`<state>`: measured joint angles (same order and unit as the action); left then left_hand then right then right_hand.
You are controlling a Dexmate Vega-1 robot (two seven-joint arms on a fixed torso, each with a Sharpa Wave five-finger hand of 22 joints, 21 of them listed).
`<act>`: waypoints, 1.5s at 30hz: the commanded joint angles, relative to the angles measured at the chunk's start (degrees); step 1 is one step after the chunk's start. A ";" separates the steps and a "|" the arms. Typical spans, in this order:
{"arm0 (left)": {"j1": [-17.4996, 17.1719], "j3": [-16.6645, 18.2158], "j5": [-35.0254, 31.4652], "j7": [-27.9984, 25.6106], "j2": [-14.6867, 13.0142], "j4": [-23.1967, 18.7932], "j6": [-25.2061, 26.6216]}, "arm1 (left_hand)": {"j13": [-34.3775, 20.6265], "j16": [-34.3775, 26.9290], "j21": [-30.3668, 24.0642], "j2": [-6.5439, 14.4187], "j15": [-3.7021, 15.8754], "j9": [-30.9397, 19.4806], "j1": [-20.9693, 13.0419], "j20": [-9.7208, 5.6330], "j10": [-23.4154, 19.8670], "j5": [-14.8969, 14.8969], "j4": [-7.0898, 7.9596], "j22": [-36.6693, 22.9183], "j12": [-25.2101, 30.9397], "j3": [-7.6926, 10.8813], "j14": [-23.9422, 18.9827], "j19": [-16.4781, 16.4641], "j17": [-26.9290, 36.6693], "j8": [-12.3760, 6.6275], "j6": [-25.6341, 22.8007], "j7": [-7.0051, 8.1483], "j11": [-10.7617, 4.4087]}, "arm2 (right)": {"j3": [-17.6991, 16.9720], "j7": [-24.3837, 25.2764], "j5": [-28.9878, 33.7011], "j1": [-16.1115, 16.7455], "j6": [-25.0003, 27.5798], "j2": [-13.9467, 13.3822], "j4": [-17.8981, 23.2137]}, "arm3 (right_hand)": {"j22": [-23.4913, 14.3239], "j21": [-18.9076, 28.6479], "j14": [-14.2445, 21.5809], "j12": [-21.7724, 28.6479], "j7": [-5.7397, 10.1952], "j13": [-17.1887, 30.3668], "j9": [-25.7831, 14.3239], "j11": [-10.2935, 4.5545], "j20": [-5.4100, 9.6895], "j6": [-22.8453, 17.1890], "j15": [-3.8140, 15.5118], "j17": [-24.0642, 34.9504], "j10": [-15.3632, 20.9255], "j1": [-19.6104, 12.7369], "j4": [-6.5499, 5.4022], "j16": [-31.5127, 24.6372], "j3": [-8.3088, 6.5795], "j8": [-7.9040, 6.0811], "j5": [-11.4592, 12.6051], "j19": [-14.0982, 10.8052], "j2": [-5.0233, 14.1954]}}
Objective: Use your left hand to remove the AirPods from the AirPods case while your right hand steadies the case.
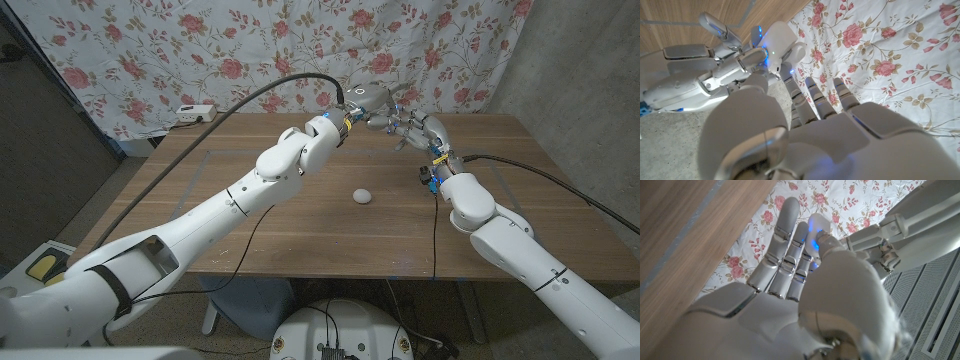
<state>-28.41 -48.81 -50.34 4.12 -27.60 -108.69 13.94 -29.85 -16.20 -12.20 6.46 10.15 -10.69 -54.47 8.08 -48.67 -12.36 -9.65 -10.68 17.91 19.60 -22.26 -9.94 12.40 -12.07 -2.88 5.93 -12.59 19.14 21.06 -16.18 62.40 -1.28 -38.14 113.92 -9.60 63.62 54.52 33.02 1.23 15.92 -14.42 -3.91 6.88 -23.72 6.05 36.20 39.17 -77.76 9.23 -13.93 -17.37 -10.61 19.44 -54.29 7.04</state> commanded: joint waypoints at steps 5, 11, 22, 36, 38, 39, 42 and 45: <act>-0.39 -0.43 -0.99 -0.57 0.29 -0.07 1.56 | -0.99 -0.71 -0.44 0.28 1.13 0.01 -2.34 -0.06 -1.20 -0.47 -0.58 -0.03 1.41 0.44 -1.73 -0.90 0.54 0.19 -0.88 0.35 -0.03 | 0.52 1.14 3.35 0.04 1.36 -0.17 0.67 | -0.23 0.41 2.21 11.78 0.13 8.81 0.05 -2.57 4.14 0.47 7.03 0.07 2.71 -0.39 -0.05 0.00 0.07 -0.27 0.36 12.46 0.08; -0.51 -0.58 -1.53 -0.84 0.11 -0.19 1.71 | -1.43 -0.93 -0.41 0.19 1.30 0.00 -2.61 -0.18 -1.70 -0.44 -0.41 -0.02 2.02 0.27 -2.12 -0.95 0.75 0.21 -1.12 0.36 -0.02 | 0.85 1.86 5.18 0.08 2.39 -0.39 1.43 | -0.24 0.52 2.31 11.73 0.15 8.66 0.16 -2.54 4.13 0.49 7.01 0.09 2.83 -0.41 -0.08 -0.08 0.12 -0.33 0.36 12.46 0.09; -0.98 -0.22 -1.28 -0.94 -0.01 -0.57 2.06 | -3.34 -2.09 -0.39 0.91 2.11 -0.04 -5.18 -0.11 -3.57 -0.58 -0.58 0.02 4.54 0.56 -4.03 -1.29 1.78 0.42 -1.72 0.37 0.00 | 1.13 3.26 7.84 0.22 2.97 -0.06 1.77 | -0.23 0.69 2.25 11.76 0.23 8.67 0.37 -2.90 4.10 1.45 7.03 -0.01 2.86 -0.42 -0.11 -0.04 0.15 -0.12 0.42 12.52 0.10; -1.39 -0.34 -2.58 -1.07 -0.18 -1.23 2.92 | -5.36 -3.23 -0.30 1.03 2.50 -0.06 -7.28 -0.23 -4.43 -0.65 -0.64 0.04 6.80 0.43 -5.21 -1.41 3.13 0.58 -2.35 0.37 0.01 | 0.98 3.22 8.39 0.54 3.58 0.18 1.99 | -0.22 0.89 2.31 11.78 0.23 8.68 0.61 -2.85 4.03 1.73 7.13 -0.06 2.85 -0.44 -0.08 -0.10 0.26 -0.29 0.46 12.63 -0.02; -1.52 -0.55 -3.60 -1.57 -0.16 -1.31 3.34 | -5.53 -3.30 -0.32 1.04 2.44 -0.07 -7.46 -0.30 -4.47 -0.66 -0.62 0.04 6.97 0.42 -5.22 -1.47 3.25 0.61 -2.35 0.33 0.00 | 0.91 2.96 8.28 0.60 3.23 0.10 1.90 | -0.23 0.92 2.29 11.78 0.23 8.71 0.64 -2.92 4.01 1.72 7.08 -0.07 2.81 -0.43 -0.10 -0.09 0.27 -0.32 0.47 12.64 0.00; -1.55 -0.39 -3.21 -1.40 -0.13 -1.37 3.23 | -5.64 -3.36 -0.32 1.11 2.45 -0.07 -7.61 -0.21 -4.47 -0.67 -0.61 0.04 7.08 0.44 -5.27 -1.50 3.33 0.59 -2.46 0.37 0.00 | 0.86 3.08 8.21 0.65 3.43 0.21 2.00 | -0.23 0.93 2.28 11.79 0.23 8.70 0.65 -2.89 4.01 1.69 7.08 -0.08 2.86 -0.44 -0.10 -0.09 0.27 -0.34 0.47 12.65 0.01; -1.62 -0.27 -3.06 -1.70 -0.15 -1.48 2.92 | -5.94 -3.55 -0.32 1.19 2.46 -0.07 -8.00 -0.22 -4.47 -0.70 -0.61 0.04 7.36 0.46 -5.45 -1.55 3.57 0.64 -2.48 0.42 0.00 | 0.77 3.20 8.25 0.78 3.60 0.26 2.19 | -0.22 0.96 2.27 11.77 0.25 8.64 0.68 -2.84 3.99 1.64 7.05 -0.08 2.89 -0.41 -0.14 -0.09 0.28 -0.39 0.48 12.67 0.04; -1.66 -0.08 -3.02 -1.72 -0.20 -1.66 2.83 | -6.26 -3.80 -0.31 1.26 2.49 -0.08 -8.38 -0.21 -4.49 -0.72 -0.59 0.05 7.67 0.47 -5.72 -1.56 3.83 0.69 -2.52 0.45 0.02 | 0.73 3.01 8.36 0.87 3.51 0.06 2.25 | -0.22 0.99 2.28 11.75 0.24 8.63 0.71 -2.86 3.98 1.61 7.07 -0.10 2.85 -0.39 -0.15 -0.09 0.30 -0.43 0.49 12.69 0.03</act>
<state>-29.80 -49.21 -52.99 2.89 -27.67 -109.90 16.74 -31.67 -19.52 -12.20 7.53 10.63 -10.69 -61.98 7.78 -51.81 -12.75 -9.94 -10.68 23.01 19.88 -25.82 -11.07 15.85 -11.41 -5.03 6.24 -11.88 20.18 24.10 -8.11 62.81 2.06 -38.09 115.74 -9.75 64.07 54.56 33.02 1.53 15.91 -13.56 -4.02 6.88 -21.97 6.00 36.02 39.06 -77.74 9.08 -13.94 -17.22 -10.77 19.46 -54.29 7.02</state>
